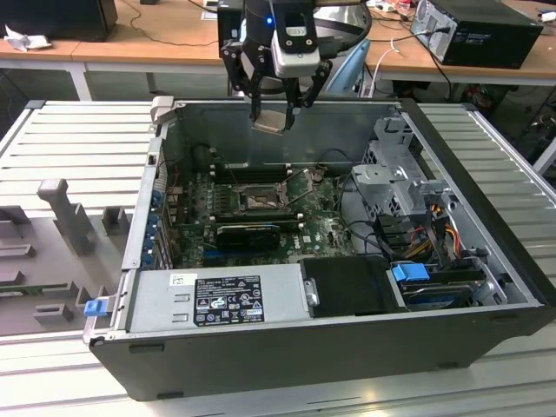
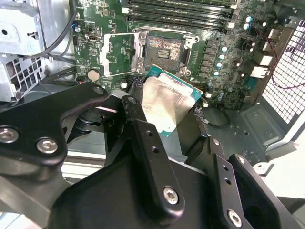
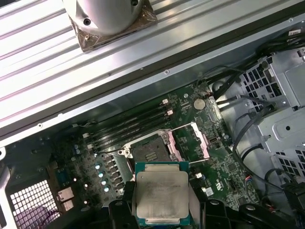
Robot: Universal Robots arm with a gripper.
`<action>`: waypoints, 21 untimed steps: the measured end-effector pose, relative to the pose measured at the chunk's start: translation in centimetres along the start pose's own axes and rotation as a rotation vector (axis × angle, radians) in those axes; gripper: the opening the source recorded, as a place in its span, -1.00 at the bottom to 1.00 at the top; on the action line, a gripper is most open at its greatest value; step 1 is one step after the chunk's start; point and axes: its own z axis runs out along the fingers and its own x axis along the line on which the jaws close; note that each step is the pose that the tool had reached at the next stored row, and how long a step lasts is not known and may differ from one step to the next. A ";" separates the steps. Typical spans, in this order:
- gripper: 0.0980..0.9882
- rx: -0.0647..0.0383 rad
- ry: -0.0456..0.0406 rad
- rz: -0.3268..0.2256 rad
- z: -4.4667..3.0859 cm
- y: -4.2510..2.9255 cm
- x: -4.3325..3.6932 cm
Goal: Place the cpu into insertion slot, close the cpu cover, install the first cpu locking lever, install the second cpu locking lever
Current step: 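Place the cpu into insertion slot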
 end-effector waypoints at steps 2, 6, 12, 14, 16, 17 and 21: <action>-0.03 0.000 -0.0006 0.007 0.00 0.00 0.00; -0.03 -0.001 -0.0028 0.032 0.02 0.00 0.00; -0.03 -0.001 -0.0055 0.062 0.04 0.00 0.00; -0.03 -0.001 -0.0068 0.076 0.05 -0.01 0.00; -0.03 -0.002 -0.0080 0.090 0.08 -0.01 0.00; -0.03 -0.002 -0.0083 0.092 0.09 -0.01 0.00; -0.03 -0.001 -0.0087 0.096 0.15 -0.18 -0.01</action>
